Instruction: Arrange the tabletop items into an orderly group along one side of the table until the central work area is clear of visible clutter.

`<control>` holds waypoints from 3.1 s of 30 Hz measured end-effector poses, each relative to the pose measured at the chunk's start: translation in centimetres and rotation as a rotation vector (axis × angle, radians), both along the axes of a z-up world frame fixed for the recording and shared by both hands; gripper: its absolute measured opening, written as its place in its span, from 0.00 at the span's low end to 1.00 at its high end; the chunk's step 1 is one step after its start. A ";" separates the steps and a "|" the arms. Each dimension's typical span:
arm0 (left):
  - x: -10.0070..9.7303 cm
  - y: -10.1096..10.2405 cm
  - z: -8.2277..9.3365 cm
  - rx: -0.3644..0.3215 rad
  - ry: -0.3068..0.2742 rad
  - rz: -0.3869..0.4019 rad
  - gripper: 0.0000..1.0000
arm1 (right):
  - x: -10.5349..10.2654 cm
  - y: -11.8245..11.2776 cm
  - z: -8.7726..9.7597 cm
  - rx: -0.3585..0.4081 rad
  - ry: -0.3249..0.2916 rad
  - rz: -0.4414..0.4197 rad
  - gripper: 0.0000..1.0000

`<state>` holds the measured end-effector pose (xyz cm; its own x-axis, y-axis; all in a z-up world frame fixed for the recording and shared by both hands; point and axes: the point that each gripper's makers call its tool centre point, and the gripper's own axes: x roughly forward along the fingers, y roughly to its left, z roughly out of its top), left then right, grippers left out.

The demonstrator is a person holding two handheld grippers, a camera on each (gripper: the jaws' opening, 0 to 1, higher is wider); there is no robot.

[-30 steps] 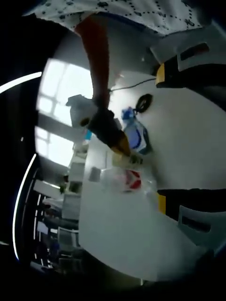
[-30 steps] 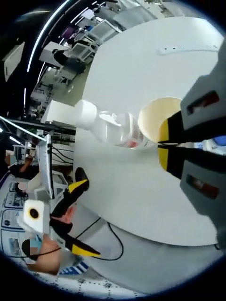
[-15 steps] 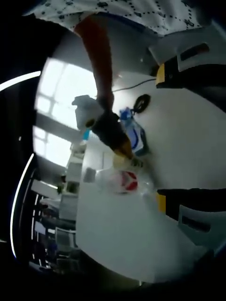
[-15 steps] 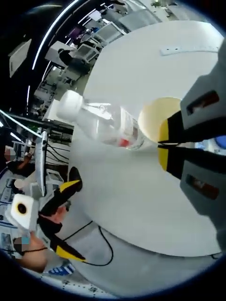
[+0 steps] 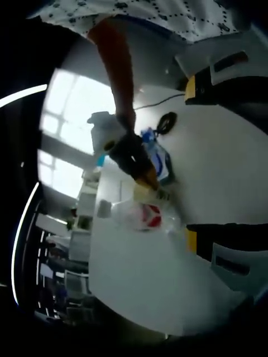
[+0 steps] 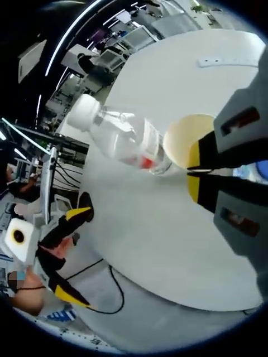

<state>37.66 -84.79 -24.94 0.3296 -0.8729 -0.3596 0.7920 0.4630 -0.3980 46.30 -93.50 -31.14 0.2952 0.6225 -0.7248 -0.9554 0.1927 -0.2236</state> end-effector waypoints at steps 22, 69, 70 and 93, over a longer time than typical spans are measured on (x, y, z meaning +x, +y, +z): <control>-0.2 0.1 0.0 0.003 -0.004 -0.004 0.85 | -0.2 0.2 0.1 0.014 0.017 -0.050 0.18; -0.8 -1.4 3.5 0.025 -0.099 -0.057 0.90 | -3.4 -3.6 8.7 0.354 -0.016 -0.396 0.69; -0.9 -1.5 3.6 0.024 -0.101 -0.058 0.91 | -3.5 -4.0 8.8 0.358 -0.015 -0.409 0.70; -3.2 -2.9 5.8 0.031 -0.166 -0.064 0.96 | -11.3 -15.0 12.6 0.450 -0.097 -0.669 0.79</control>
